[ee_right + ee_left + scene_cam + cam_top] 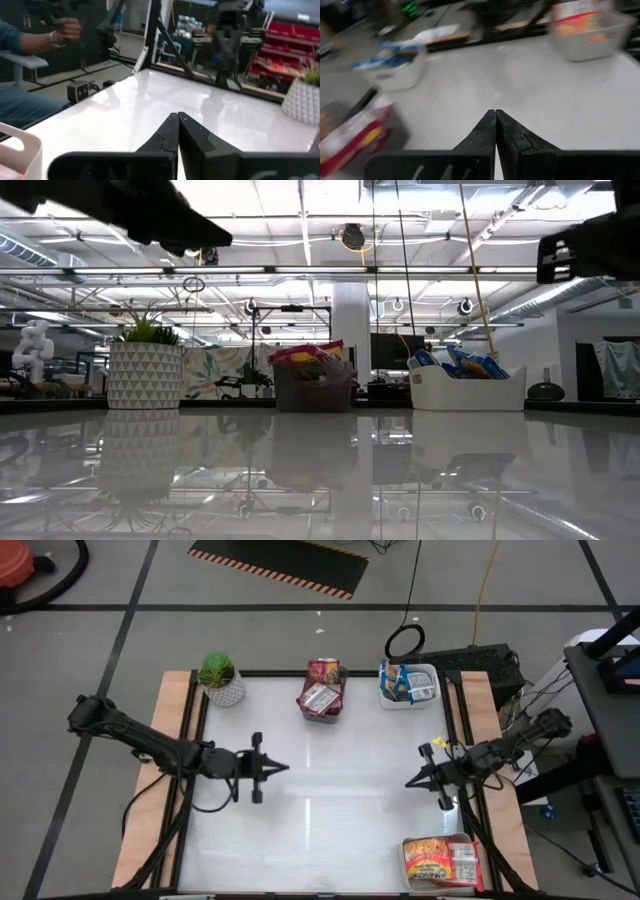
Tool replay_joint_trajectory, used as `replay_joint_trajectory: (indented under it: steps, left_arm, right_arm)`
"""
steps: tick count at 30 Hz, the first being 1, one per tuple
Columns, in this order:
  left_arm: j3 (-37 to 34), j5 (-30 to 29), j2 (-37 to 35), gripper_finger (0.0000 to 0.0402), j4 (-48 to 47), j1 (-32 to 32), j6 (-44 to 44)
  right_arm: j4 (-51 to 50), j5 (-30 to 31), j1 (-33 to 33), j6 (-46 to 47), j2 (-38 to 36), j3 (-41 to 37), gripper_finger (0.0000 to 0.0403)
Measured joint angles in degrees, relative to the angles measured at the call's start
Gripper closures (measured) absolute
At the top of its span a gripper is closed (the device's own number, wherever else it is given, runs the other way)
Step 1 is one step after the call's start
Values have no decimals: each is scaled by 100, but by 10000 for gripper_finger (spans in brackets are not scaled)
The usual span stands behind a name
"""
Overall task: Sort Maruchan noodles
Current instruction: Return to Home Position
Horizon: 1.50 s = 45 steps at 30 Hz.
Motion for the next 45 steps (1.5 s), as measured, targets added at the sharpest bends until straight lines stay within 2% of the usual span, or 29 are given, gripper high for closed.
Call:
replay_joint_trajectory:
  steps: [2, 6, 10, 16, 23, 25, 27, 32, 37, 45]
  left_arm:
    - [-395, 347, -3, 394, 684, -4, 225]
    - [-1326, 417, -111, 394, 2013, 140, 322]
    - [-2079, 422, -580, 394, 2378, 375, 22]
    - [-2905, 562, -1762, 394, 2549, 439, -130]
    - [-2974, 579, -3092, 394, 1363, 262, -268]
    - [-2974, 577, -3424, 394, 1035, 177, -272]
    - [-2974, 570, -3703, 394, 781, 110, -303]
    - [-2974, 555, -4278, 394, 212, 0, -385]
    - [-2974, 492, -4588, 394, -214, -24, -397]
    - [-2974, 398, -4652, 394, -476, -24, -532]
  right_arm:
    - [-86, 4, -99, 126, 1, 0, 403]
    - [-182, 10, -262, 232, 1, -4, 403]
    - [-380, 11, -406, 270, 4, -7, 403]
    - [-498, 7, -598, 147, -35, -7, 403]
    - [-428, -51, -769, -197, -447, -9, 403]
    - [-426, -286, -796, -265, -608, -9, 403]
    - [-572, -487, -825, -314, -776, -9, 403]
    - [-612, -485, -928, -405, -915, -9, 403]
    - [-637, -507, -1142, -438, -914, -9, 403]
    - [-692, -869, -1495, -530, -915, -10, 403]
